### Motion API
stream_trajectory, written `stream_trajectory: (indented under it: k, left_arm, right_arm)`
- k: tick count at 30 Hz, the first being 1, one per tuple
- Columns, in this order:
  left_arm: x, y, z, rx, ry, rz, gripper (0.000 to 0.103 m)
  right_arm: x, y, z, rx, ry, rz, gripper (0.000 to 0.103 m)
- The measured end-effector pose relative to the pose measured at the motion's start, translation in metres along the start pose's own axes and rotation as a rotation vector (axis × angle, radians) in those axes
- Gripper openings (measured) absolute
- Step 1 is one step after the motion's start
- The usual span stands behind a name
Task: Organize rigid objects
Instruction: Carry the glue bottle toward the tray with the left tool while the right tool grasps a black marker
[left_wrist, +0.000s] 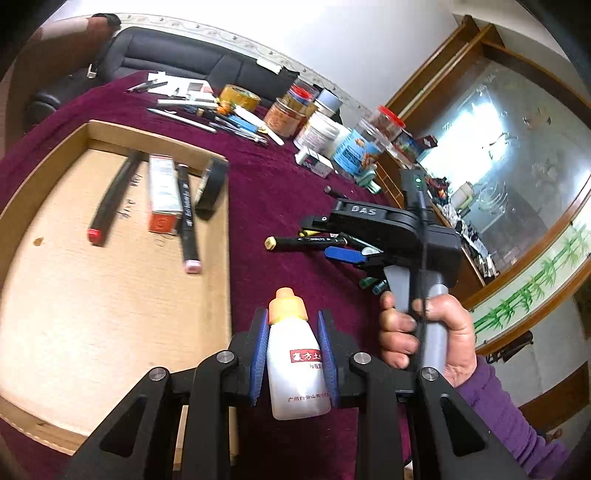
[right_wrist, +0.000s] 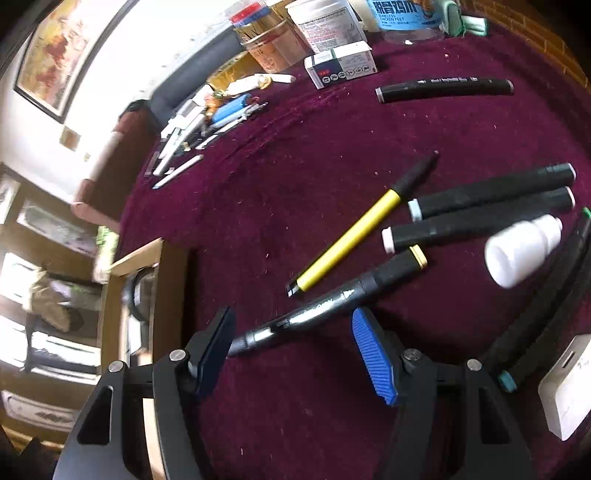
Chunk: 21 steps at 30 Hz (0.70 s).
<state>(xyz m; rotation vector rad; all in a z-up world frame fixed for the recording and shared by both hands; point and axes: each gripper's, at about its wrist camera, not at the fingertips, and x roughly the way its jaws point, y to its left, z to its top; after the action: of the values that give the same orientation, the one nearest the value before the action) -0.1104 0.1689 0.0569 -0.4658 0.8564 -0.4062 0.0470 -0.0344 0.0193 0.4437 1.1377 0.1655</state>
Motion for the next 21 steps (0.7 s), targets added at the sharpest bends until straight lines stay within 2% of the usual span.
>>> stream_trajectory:
  k: [2, 4, 5, 8, 10, 12, 14, 15, 17, 19, 21]
  left_arm:
    - [-0.004, 0.008, 0.001, -0.015, -0.007, -0.004, 0.027]
    - [-0.006, 0.016, 0.001, -0.029, -0.013, -0.004, 0.027]
    - [-0.007, 0.019, 0.002, -0.037, -0.015, -0.002, 0.027]
    - [-0.009, 0.028, 0.001, -0.06, -0.016, -0.003, 0.027]
    - [-0.011, 0.03, -0.001, -0.066, -0.015, -0.004, 0.027]
    - [-0.014, 0.029, -0.004, -0.061, -0.017, -0.003, 0.027]
    - [-0.015, 0.028, -0.004, -0.058, -0.02, -0.003, 0.027]
    - [-0.016, 0.026, -0.005, -0.057, -0.022, -0.005, 0.027]
    - [-0.017, 0.023, -0.005, -0.048, -0.023, -0.006, 0.027]
    - [-0.017, 0.02, -0.006, -0.037, -0.024, -0.009, 0.027]
    - [-0.018, 0.017, -0.006, -0.029, -0.026, -0.014, 0.027]
  right_arm:
    - [0.003, 0.01, 0.002, -0.032, -0.009, -0.068, 0.064]
    - [0.007, 0.021, 0.0, -0.086, -0.023, -0.166, 0.055]
    - [0.008, 0.024, -0.001, -0.105, -0.036, -0.189, 0.054]
    - [0.004, 0.018, 0.001, -0.067, -0.048, -0.19, 0.048]
    - [-0.001, 0.014, 0.001, -0.047, -0.047, -0.171, 0.032]
    - [-0.005, 0.017, -0.002, -0.085, -0.036, -0.202, 0.03]
    - [-0.004, 0.017, -0.005, -0.11, -0.016, -0.27, 0.03]
    - [-0.003, 0.012, -0.006, -0.101, 0.005, -0.265, 0.03]
    - [-0.006, 0.006, -0.003, -0.056, -0.007, -0.195, 0.032]
    - [-0.007, -0.003, 0.0, 0.028, 0.005, -0.096, 0.052]
    - [-0.004, -0.004, 0.002, 0.085, 0.005, -0.059, 0.06]
